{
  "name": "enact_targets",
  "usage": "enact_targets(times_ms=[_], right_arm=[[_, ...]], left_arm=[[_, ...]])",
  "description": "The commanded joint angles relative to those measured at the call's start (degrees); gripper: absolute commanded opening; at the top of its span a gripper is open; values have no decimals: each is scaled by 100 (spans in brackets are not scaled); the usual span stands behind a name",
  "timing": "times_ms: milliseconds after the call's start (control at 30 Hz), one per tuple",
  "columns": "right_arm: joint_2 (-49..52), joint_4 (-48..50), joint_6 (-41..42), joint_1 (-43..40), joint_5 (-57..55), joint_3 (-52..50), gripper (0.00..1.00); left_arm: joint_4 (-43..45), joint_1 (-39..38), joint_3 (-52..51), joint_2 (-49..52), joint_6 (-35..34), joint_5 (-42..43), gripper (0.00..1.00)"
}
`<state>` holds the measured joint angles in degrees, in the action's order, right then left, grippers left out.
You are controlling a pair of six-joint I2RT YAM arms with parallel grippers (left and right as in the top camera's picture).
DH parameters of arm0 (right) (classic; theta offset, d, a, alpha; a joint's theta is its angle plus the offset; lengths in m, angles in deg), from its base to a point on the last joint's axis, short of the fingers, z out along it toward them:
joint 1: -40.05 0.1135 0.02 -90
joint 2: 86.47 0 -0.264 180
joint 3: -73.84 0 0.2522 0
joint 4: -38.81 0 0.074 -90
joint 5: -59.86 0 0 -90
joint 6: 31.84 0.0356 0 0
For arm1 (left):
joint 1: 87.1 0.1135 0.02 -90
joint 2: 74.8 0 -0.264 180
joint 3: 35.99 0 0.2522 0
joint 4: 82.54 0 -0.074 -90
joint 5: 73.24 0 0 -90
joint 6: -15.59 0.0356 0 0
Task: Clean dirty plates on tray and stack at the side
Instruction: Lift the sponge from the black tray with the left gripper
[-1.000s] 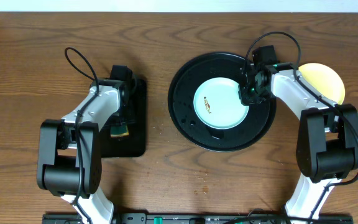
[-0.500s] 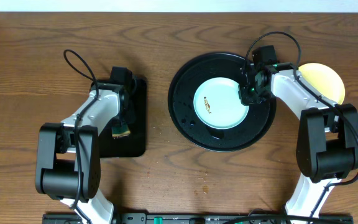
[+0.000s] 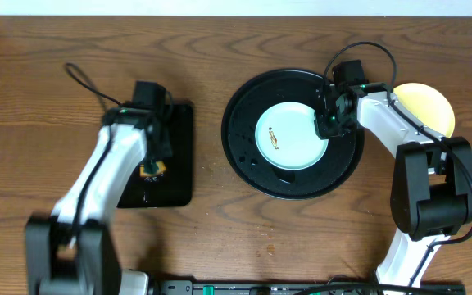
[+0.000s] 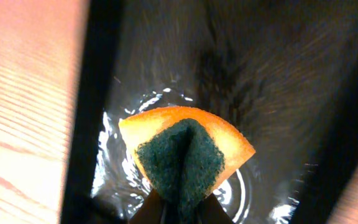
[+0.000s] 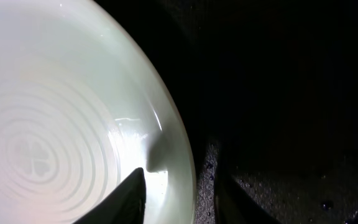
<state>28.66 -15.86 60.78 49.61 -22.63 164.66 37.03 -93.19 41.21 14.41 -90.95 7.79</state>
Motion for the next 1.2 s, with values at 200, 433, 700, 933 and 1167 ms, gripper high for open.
enact_targets(times_ms=[200,433,700,933,1167], right_arm=[[2,-2,13,26,31,-48,57],[2,-4,13,26,31,-48,64],[2,0,13,26,31,-48,66],[2,0,13,26,31,-48,70],[2,13,13,26,31,-48,72]], left_arm=[[463,28,61,-1189,-50,-11,7],[887,28,52,-1032,127,-9,7],[907,28,52,-1021,125,-7,8],[885,28,52,-1021,127,81,8],[896,-9,52,-1029,706,605,7]])
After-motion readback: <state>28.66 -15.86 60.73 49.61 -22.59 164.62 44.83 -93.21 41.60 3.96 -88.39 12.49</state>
